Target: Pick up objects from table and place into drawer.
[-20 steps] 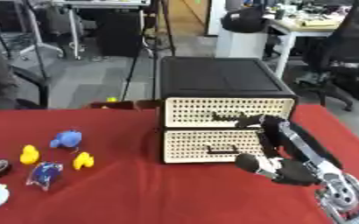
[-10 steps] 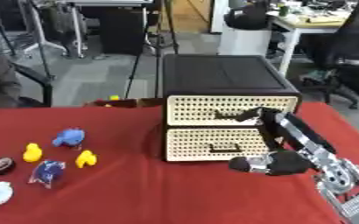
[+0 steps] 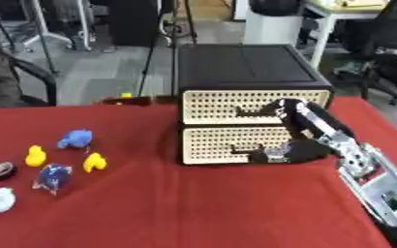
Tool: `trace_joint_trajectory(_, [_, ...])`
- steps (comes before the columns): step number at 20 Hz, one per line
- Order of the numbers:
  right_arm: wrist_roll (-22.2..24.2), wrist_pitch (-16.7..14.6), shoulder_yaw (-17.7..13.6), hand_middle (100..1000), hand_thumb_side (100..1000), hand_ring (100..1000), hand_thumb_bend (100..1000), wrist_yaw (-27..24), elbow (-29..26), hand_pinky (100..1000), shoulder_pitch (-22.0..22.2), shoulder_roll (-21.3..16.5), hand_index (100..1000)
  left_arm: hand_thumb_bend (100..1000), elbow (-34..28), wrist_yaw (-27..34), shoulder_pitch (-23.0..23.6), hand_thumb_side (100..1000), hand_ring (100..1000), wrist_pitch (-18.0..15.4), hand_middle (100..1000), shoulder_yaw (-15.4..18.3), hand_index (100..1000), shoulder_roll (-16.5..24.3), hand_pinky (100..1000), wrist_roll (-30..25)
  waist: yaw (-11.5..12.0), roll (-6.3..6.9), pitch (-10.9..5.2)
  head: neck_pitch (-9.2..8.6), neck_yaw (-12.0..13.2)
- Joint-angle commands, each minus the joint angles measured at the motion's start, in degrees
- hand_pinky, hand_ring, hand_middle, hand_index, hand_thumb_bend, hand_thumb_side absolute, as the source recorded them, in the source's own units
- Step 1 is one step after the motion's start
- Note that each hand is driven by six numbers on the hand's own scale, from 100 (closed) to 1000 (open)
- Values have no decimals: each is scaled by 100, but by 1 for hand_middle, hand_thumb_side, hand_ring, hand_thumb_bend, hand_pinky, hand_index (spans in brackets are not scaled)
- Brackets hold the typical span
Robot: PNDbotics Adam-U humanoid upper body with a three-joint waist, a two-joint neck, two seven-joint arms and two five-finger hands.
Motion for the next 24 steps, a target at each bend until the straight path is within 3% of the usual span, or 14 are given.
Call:
trace_joint_trajectory(1, [15, -45, -43, 147, 496, 100, 1000, 91, 212, 100, -211, -199, 749, 247, -91, 20, -75, 941, 660, -13, 631, -2, 784, 71, 691, -40, 32, 22, -42, 70, -40])
trace_joint_trajectory(17, [-25, -110, -96, 133, 487, 100, 1000, 219, 940, 100, -680, -214, 747, 240, -114, 36, -135, 946, 660, -21, 632, -10, 785, 22, 693, -83, 255, 28, 36, 15, -152])
trace_joint_trajectory(24, [16, -97, -106, 124, 483, 100, 1000, 578, 1160, 100, -763, -262, 740, 239, -116, 43, -134, 946, 660, -19, 632, 5, 786, 20, 694, -79, 280, 17, 40, 9, -181])
